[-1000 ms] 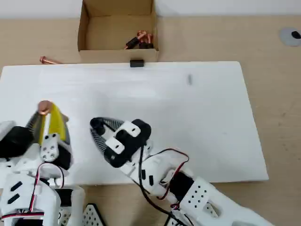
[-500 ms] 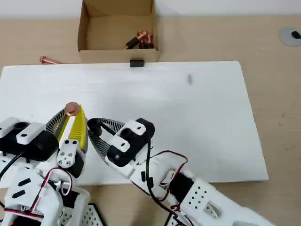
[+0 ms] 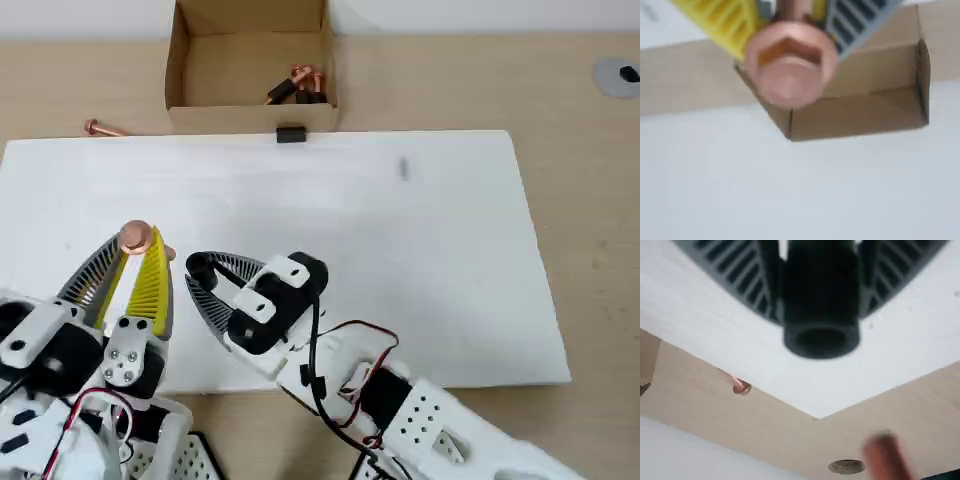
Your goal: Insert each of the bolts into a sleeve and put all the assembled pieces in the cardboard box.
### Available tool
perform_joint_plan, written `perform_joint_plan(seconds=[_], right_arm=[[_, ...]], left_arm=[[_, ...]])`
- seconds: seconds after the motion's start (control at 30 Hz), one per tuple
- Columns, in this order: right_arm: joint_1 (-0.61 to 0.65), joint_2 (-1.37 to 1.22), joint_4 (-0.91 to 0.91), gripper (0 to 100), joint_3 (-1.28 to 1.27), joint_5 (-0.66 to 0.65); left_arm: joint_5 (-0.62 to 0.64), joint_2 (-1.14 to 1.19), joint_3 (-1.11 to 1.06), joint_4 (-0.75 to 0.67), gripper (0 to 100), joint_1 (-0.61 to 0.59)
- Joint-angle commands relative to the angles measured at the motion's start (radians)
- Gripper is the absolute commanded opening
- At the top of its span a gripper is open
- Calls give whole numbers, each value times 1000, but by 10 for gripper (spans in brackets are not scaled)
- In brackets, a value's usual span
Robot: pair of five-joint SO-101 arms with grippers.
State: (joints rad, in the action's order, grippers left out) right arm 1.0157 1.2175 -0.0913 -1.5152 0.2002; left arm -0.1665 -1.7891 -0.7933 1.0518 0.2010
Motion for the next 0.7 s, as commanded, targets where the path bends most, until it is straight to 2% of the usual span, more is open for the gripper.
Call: perform_joint_plan(seconds=[0.0, 0.3, 0.5, 0.67], right_arm=[[13, 31, -28, 12, 2, 8], [12, 31, -31, 12, 4, 8], [12, 31, -31, 12, 4, 8], [12, 31, -31, 12, 4, 8]], left_arm=[[21, 91, 87, 14, 5, 17], [173, 186, 101, 40, 5, 44], [181, 182, 64, 48, 5, 44], [181, 182, 68, 110, 5, 44]])
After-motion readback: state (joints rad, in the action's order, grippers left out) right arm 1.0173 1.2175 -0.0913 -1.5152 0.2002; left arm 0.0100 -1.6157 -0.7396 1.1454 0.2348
